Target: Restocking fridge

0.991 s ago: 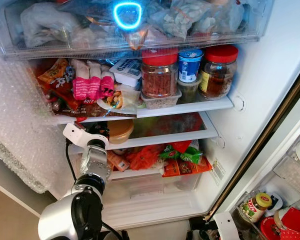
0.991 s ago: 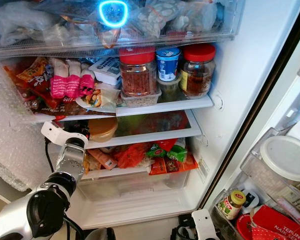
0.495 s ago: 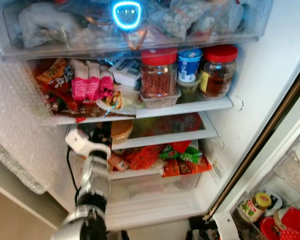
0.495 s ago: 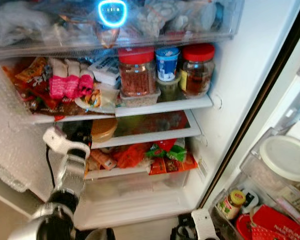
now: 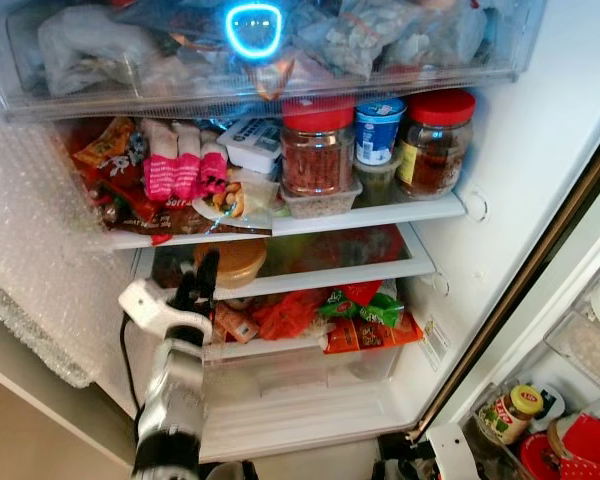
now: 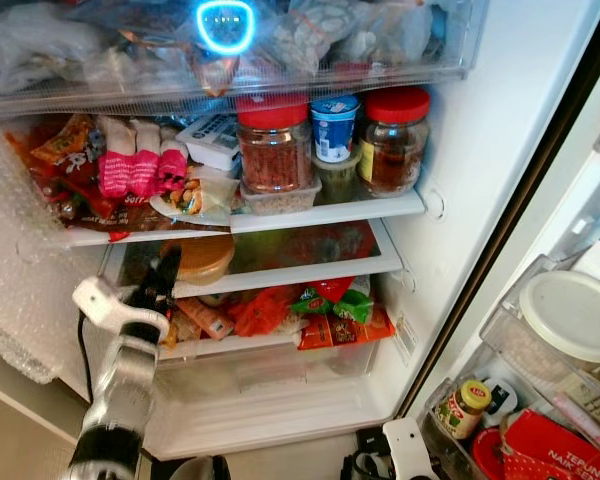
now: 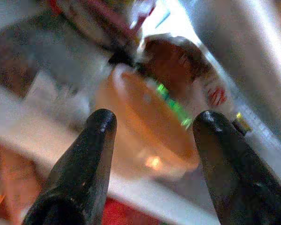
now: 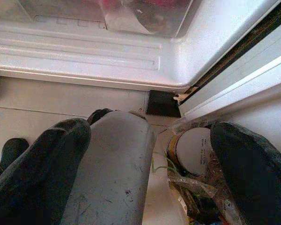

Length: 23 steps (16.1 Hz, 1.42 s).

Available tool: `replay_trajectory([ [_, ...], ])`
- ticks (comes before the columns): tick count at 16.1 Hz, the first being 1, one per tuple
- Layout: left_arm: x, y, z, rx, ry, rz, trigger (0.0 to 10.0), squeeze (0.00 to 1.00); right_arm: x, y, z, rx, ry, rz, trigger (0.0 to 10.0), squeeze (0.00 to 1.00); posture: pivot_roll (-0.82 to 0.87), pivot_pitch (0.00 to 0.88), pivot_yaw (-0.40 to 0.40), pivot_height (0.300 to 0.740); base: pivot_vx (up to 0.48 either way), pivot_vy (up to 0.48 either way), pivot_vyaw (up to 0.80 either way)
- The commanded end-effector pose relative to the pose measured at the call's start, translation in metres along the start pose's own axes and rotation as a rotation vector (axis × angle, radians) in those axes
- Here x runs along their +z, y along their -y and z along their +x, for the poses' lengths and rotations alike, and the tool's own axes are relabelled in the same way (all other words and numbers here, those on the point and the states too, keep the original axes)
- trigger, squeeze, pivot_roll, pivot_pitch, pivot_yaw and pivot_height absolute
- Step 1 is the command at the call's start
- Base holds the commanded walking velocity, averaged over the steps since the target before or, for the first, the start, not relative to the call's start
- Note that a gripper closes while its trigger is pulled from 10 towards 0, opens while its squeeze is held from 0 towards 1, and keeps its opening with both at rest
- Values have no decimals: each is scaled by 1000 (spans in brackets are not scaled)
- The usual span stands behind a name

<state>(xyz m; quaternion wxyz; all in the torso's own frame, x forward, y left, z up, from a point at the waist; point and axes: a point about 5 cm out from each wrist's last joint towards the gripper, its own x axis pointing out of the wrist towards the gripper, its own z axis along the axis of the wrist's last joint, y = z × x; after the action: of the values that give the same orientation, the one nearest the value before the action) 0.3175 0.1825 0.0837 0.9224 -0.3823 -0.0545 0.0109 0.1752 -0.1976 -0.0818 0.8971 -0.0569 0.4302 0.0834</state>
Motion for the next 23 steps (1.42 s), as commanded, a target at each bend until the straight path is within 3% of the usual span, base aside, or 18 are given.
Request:
replay_trajectory([
  [1, -4, 2, 0, -6, -36, 11, 10000, 0, -23, -9, -4, 37, -91, -3, 10000, 0, -150, 0, 29, 619, 0, 0, 0],
  [5, -15, 0, 3, 9, -114, 13, 10000, 0, -22, -9, -4, 33, -91, -1, 10000, 0, -162, 0, 31, 619, 0, 0, 0],
  [8, -22, 6, 12, -9, -159, 10, 10000, 0, -22, -9, -4, 30, -91, -1, 10000, 0, -169, 0, 29, 619, 0, 0, 0],
  [12, -31, 9, 26, 54, -203, 21, 10000, 0, -22, -9, -4, 27, -94, 0, 10000, 0, -187, 0, 35, 619, 0, 0, 0],
  [16, -35, 32, 41, 9, -230, 60, 10000, 0, -23, -10, -4, 23, -93, 8, 10000, 0, -198, 0, 41, 619, 0, 0, 0],
  [23, -49, 33, 32, -65, -280, 161, 10000, 0, -23, -10, -4, 24, -96, 10, 10000, 0, -175, 0, 39, 619, 0, 0, 0],
])
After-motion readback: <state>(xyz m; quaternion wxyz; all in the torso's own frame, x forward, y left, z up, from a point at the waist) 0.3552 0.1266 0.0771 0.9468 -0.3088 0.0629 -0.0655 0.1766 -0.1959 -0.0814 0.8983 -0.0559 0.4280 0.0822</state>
